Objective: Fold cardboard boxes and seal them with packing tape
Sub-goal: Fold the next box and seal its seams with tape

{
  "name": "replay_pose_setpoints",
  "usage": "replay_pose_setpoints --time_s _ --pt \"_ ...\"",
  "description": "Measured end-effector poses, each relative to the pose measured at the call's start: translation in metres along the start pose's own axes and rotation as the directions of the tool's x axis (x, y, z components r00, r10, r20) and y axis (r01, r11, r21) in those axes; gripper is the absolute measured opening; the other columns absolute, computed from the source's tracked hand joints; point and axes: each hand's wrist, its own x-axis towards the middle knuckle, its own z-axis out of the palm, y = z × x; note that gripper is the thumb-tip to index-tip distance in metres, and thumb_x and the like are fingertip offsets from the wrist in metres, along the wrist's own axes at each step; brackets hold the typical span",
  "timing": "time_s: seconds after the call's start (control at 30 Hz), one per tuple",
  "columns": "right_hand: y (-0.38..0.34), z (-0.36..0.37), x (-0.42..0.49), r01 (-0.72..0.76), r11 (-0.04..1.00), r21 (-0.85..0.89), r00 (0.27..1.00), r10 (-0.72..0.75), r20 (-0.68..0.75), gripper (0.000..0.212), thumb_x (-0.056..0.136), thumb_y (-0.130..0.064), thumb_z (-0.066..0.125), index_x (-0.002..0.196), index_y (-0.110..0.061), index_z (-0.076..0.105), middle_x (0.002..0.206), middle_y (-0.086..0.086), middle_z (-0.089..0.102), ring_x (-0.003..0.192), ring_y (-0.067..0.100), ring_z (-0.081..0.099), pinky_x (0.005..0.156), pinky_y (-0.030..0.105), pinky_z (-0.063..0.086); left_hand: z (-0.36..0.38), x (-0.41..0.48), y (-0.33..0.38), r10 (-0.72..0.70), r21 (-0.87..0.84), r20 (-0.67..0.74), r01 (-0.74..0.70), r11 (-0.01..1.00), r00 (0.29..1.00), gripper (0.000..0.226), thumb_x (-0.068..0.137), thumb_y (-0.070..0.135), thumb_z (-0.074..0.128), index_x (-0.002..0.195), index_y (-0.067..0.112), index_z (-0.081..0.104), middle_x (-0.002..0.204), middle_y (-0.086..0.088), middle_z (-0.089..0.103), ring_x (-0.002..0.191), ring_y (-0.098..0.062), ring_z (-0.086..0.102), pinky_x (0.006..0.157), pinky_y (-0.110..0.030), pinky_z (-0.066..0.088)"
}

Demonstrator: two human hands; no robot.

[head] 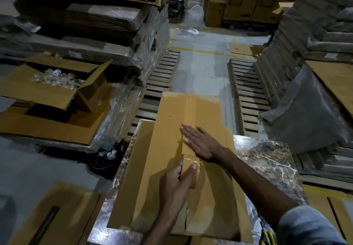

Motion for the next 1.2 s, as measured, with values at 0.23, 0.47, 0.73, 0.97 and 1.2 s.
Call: replay_pose_setpoints --time_s 0.23,0.47,0.73,0.97,1.2 --pt "-0.002 0.000 -0.002 -0.014 1.000 -0.012 1.000 0.014 -0.007 0.068 0.105 -0.060 -0.001 0.164 -0.026 -0.005 0.171 -0.007 -0.008 0.157 0.004 -0.007 0.129 0.041 -0.003 -0.001 -0.032 -0.004 -0.028 -0.001 -0.039 0.028 1.000 0.999 0.033 0.094 0.053 0.069 0.085 0.022 0.076 0.080 0.016 0.076 0.079 -0.002 0.071 0.074 -0.036 0.058" --pt "-0.002 0.001 -0.001 -0.014 1.000 -0.012 1.000 0.014 -0.007 0.085 0.094 -0.073 -0.014 0.164 -0.025 -0.006 0.172 -0.006 -0.007 0.157 0.004 -0.006 0.129 0.041 -0.003 -0.018 -0.097 -0.019 -0.083 0.002 -0.110 0.084 0.996 0.991 0.032 0.089 0.058 0.071 0.070 0.032 0.068 0.061 0.007 0.064 0.066 -0.011 0.063 0.068 -0.034 0.049" --pt "-0.008 -0.002 -0.004 -0.020 0.998 -0.064 1.000 0.020 0.001 0.066 0.107 -0.057 0.002 0.164 -0.024 -0.006 0.171 -0.006 -0.010 0.157 0.005 -0.006 0.128 0.037 -0.005 -0.029 -0.143 -0.031 -0.170 -0.093 -0.076 0.163 0.982 0.983 0.018 0.087 0.046 0.077 0.086 0.028 0.080 0.078 0.001 0.078 0.082 -0.012 0.075 0.082 -0.034 0.058" --pt "-0.010 -0.001 -0.007 -0.023 0.996 -0.089 1.000 0.023 0.007 0.070 0.105 -0.060 0.001 0.164 -0.025 -0.008 0.171 -0.005 -0.010 0.157 0.007 -0.005 0.128 0.041 -0.004 -0.034 -0.159 -0.034 -0.186 -0.108 -0.080 0.177 0.978 0.979 0.039 0.079 0.071 0.072 0.087 0.033 0.079 0.081 0.004 0.078 0.085 -0.009 0.074 0.084 -0.035 0.056" --pt "-0.016 0.000 -0.011 -0.042 0.993 -0.107 0.999 0.043 0.008 0.070 0.104 -0.061 0.001 0.164 -0.026 -0.009 0.172 -0.004 -0.011 0.157 0.008 -0.006 0.129 0.043 -0.004 -0.038 -0.171 -0.035 -0.191 -0.033 -0.045 0.190 0.981 0.981 0.033 0.092 0.045 0.072 0.062 0.031 0.076 0.058 0.008 0.069 0.056 0.000 0.060 0.060 -0.017 0.042"
